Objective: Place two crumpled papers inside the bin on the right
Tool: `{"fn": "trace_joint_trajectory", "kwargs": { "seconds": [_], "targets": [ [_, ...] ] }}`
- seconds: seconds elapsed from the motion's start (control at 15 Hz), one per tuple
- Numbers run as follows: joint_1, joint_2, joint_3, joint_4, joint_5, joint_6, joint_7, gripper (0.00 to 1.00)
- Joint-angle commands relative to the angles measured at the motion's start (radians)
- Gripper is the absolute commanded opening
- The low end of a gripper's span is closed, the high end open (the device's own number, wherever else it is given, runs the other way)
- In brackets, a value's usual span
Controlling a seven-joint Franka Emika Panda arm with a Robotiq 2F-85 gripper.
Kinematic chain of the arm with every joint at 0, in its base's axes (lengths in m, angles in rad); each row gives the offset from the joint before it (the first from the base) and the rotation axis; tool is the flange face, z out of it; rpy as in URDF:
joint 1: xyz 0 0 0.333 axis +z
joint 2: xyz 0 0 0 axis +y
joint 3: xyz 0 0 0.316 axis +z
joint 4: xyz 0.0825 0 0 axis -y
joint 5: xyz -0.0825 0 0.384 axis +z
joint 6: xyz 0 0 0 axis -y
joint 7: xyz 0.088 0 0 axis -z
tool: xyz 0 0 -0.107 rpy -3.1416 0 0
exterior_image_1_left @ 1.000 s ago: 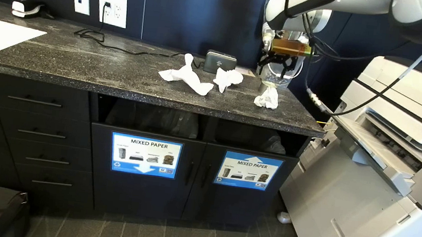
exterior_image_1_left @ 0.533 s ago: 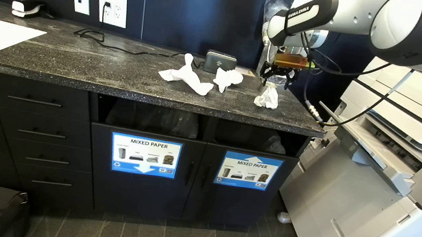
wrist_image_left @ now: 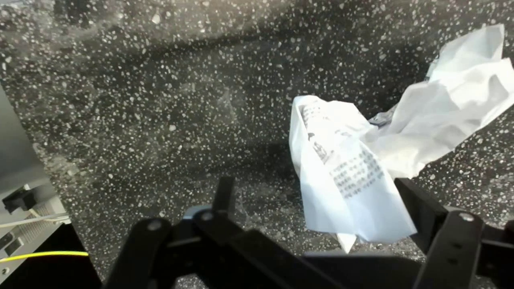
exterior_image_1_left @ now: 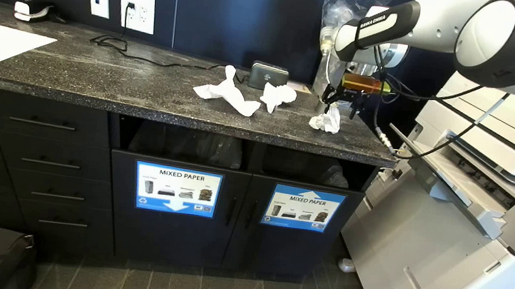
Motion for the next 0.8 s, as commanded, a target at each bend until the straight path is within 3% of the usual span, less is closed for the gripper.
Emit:
{"fn": "trace_joint_trajectory", "kwargs": {
  "seconds": [0.0,0.73],
  "targets": [
    [-0.037,0.027,0.039,0.058,0.046,-0.052,-0.050,1.00],
    [-0.066,0.077,0.075,0.066,0.115,-0.017,-0.082,1.00]
  ]
}}
